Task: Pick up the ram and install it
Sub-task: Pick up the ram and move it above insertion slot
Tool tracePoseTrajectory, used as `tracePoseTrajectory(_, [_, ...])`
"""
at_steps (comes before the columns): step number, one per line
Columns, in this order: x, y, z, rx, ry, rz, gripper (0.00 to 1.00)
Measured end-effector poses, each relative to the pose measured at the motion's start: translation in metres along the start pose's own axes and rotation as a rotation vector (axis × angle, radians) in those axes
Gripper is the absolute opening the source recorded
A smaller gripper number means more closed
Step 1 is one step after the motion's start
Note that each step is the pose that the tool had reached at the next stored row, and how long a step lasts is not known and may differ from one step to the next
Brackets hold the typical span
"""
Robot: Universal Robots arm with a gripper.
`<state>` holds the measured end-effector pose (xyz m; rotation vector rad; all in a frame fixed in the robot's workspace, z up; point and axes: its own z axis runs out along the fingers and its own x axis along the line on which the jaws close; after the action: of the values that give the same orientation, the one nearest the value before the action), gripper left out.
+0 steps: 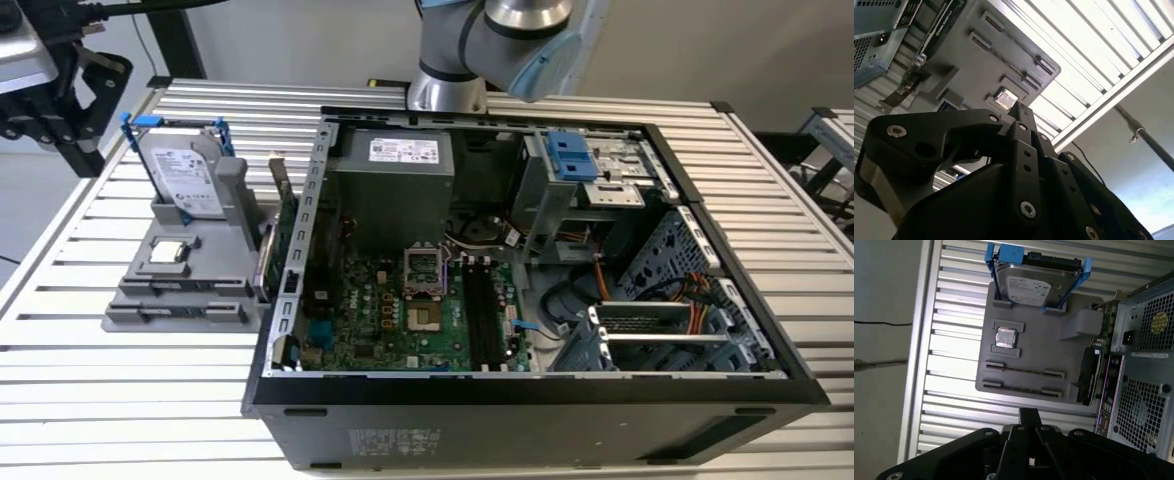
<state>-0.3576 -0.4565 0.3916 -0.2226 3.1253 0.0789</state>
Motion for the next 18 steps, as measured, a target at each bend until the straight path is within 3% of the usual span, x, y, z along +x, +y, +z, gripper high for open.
tracePoseTrajectory(18, [0.0014, 0.0002, 0.0001, -0.0029, 0.0128, -0.261, 0.00])
